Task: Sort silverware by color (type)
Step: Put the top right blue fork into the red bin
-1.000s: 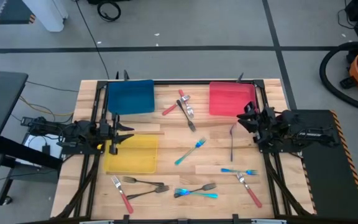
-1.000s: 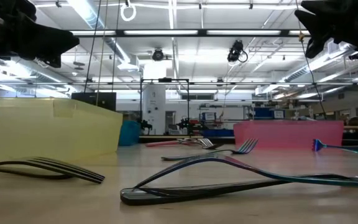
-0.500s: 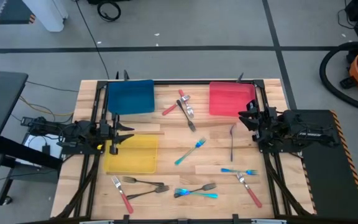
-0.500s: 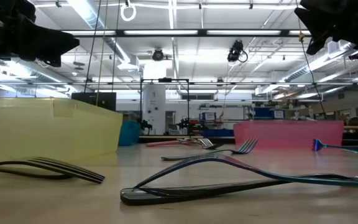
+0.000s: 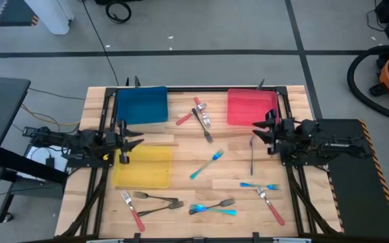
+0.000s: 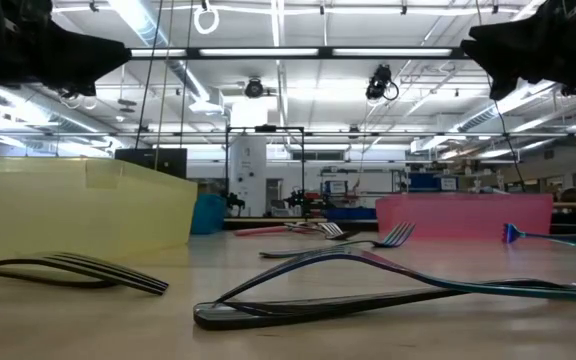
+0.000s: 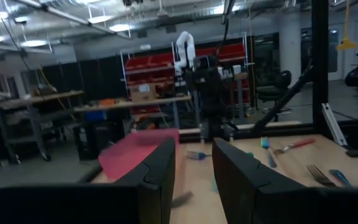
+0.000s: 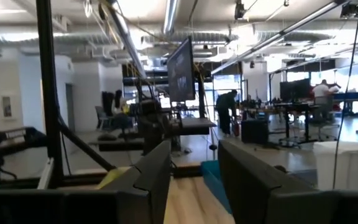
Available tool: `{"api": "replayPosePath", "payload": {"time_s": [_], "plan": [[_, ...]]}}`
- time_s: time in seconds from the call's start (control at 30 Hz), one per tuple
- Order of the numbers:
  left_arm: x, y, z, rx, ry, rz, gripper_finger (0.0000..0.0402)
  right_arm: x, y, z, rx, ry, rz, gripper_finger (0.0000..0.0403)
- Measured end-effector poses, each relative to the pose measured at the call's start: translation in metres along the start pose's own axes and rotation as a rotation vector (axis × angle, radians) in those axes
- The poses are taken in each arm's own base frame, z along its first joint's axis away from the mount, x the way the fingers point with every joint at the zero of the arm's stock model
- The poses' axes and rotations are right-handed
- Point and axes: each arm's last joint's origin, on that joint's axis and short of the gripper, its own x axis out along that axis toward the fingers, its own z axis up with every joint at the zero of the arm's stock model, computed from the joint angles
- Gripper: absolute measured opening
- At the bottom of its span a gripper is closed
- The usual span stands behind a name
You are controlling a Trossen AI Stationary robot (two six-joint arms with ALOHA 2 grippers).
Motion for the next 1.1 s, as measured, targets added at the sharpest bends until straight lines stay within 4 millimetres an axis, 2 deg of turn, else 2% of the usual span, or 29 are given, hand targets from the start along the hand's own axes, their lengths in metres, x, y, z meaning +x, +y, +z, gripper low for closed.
{"api": "replayPosePath", "payload": {"time_s": [0.17, 0.37, 0.53, 0.6, 0.7, 0.93, 1.1], "plan": [[0.0, 0.003, 0.007, -0.017, -0.058, 0.069, 0.0107, 0.001, -0.001, -0.001, -0.018, 0.01, -0.023, 0.0174], [-0.001, 0.008, 0.011, -0.059, -0.08, 0.217, 0.0107, 0.001, -0.004, 0.0, 0.128, -0.004, -0.142, 0.0183], [-0.002, 0.012, 0.019, -0.152, -0.089, 0.291, 0.0107, 0.004, -0.004, 0.022, 0.123, -0.029, -0.161, 0.0182], [-0.003, 0.014, 0.03, -0.193, -0.097, 0.29, 0.0107, 0.007, -0.006, 0.03, 0.113, 0.031, -0.224, 0.0181], [-0.004, 0.017, 0.04, -0.188, 0.001, 0.278, 0.0107, 0.011, -0.009, 0.041, 0.167, 0.178, -0.354, 0.0181], [-0.006, 0.024, 0.073, -0.195, 0.189, 0.27, 0.0107, 0.03, -0.008, 0.071, 0.427, 0.418, -0.454, 0.0181], [0.0, 0.023, 0.082, -0.187, 0.333, 0.273, 0.0107, 0.048, -0.003, 0.063, 0.693, 0.654, -0.428, 0.0181]]}}
